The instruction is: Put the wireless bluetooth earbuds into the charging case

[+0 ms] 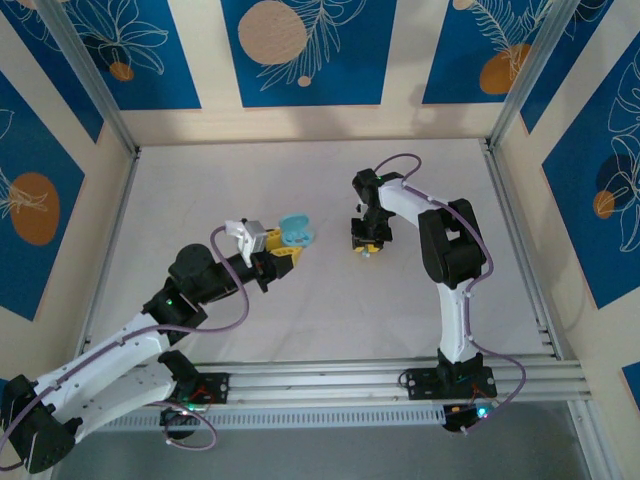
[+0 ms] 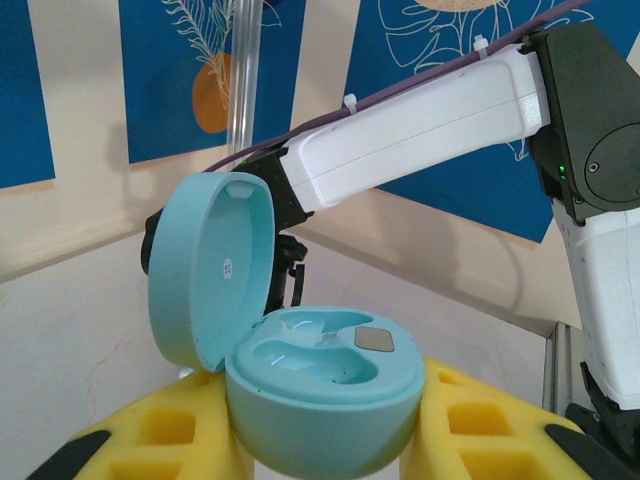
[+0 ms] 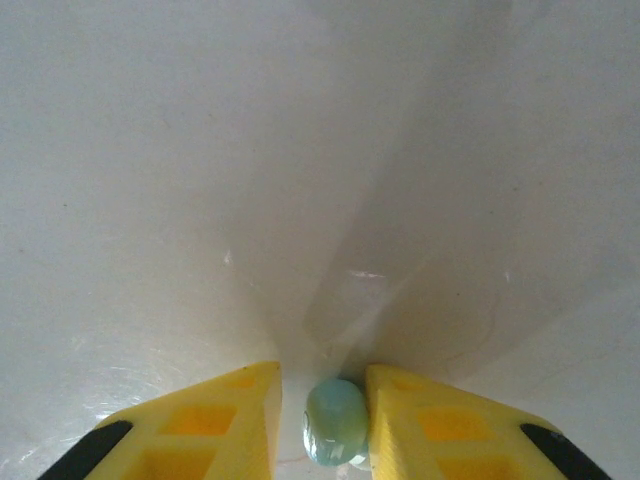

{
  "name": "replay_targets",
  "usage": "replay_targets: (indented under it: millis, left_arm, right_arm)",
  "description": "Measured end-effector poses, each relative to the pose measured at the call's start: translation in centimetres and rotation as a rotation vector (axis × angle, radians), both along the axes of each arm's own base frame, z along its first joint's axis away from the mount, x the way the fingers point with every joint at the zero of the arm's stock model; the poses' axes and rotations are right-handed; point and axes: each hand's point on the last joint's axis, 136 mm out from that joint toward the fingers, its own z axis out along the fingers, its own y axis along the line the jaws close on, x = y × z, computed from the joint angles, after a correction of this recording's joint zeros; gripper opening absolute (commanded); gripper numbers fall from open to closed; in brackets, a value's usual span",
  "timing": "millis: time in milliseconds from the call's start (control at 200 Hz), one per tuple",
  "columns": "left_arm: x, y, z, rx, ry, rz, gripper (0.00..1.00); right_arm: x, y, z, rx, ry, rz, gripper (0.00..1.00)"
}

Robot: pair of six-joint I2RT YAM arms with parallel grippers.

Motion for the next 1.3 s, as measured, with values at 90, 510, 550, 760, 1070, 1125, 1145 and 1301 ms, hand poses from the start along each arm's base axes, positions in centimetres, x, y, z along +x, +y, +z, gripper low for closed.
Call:
replay_targets:
  millis: [90, 510, 550, 760, 1070, 1125, 1145, 1301]
  left_arm:
    - [0.0, 0.0, 0.0, 0.0, 0.0, 0.0, 0.24]
    - [0.01, -0.01, -0.01, 0.0, 0.001, 0.0, 0.24]
    - [0.01, -0.01, -0.01, 0.0, 0.0, 0.0, 0.24]
    - [0.01, -0.01, -0.01, 0.0, 0.001, 0.0, 0.24]
    - [0.01, -0.01, -0.01, 0.0, 0.0, 0.0, 0.24]
    - [0.01, -0.01, -0.01, 0.0, 0.0, 0.0, 0.24]
    - [0.01, -0.01, -0.01, 0.0, 0.0, 0.0, 0.24]
    - [0.01, -0.01, -0.01, 0.0, 0.001, 0.0, 0.24]
  right_arm:
    - [0.01, 0.04, 0.01, 0.002, 0.0, -0.001, 0.29]
    - [0.03, 0.28, 0.04, 0.016, 0.001, -0.003, 0.25]
    - [0.06, 0.3, 0.04, 0.016, 0.0, -0.003, 0.25]
    - [0.2, 0.39, 0.05, 0.021, -0.006, -0.003, 0.23]
    - [0.8, 0.8, 0.07, 0.034, -0.032, 0.0, 0.21]
    - [0.82, 0.81, 0.07, 0.034, -0.033, 0.0, 0.21]
    - [0.81, 0.81, 0.07, 0.034, -0.033, 0.001, 0.22]
    - [0.83, 0.81, 0.07, 0.034, -0.034, 0.004, 0.26]
